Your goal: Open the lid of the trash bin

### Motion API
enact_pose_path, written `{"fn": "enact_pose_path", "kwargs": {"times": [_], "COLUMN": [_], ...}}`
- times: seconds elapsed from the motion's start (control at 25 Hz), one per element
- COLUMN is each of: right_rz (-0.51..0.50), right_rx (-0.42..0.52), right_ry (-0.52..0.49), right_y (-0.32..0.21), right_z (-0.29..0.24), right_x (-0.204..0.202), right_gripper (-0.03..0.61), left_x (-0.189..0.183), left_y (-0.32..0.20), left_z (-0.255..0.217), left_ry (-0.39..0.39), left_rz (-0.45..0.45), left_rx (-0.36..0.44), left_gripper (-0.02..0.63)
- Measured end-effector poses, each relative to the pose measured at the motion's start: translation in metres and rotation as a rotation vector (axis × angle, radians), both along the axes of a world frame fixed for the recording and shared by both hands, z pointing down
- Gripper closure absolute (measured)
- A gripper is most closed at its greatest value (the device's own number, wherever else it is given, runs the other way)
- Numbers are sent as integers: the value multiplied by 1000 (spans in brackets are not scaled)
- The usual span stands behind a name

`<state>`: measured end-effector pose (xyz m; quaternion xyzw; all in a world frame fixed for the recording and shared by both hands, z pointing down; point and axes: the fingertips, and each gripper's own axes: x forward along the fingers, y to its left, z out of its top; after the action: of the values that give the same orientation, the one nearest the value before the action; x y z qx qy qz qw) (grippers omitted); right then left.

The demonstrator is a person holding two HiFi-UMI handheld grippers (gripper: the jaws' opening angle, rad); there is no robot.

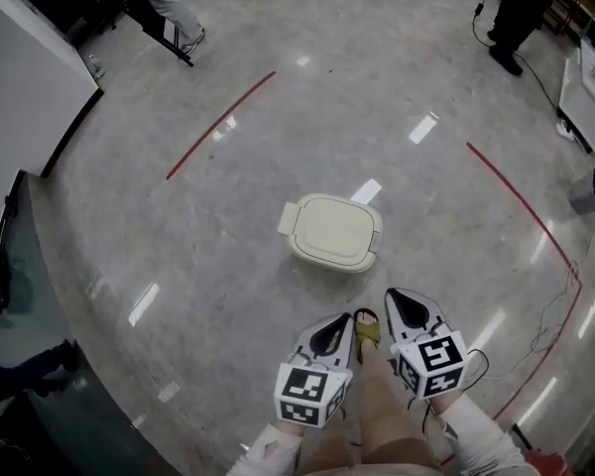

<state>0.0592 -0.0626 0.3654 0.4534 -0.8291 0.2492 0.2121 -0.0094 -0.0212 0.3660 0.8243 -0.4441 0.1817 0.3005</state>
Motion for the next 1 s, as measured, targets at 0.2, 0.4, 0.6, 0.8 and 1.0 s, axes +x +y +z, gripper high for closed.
{"fn": "enact_pose_path", "kwargs": {"times": [0.2, 0.4, 0.6, 0.8, 1.0], "right_rz": [-5, 17, 26, -9, -23], "right_rx": [-48, -90, -135, -200, -259], "right_ry": [52, 102, 150, 193, 242], "right_y": [-31, -62, -87, -99, -107], "right_z": [64, 129, 188, 242, 287], "right_x": [7, 16, 22, 19, 23], "right_gripper": [574, 574, 574, 574, 574], "left_x": [2, 6, 8, 9, 12], "left_y": [-18, -26, -32, -37, -35], "left_z": [50, 92, 127, 152, 169], "left_ry": [-7, -9, -5, -1, 12], "left_rz": [-20, -21, -24, -42, -57], "left_rx": [-59, -102, -136, -166, -195], "left_gripper": [609, 609, 609, 609, 609]}}
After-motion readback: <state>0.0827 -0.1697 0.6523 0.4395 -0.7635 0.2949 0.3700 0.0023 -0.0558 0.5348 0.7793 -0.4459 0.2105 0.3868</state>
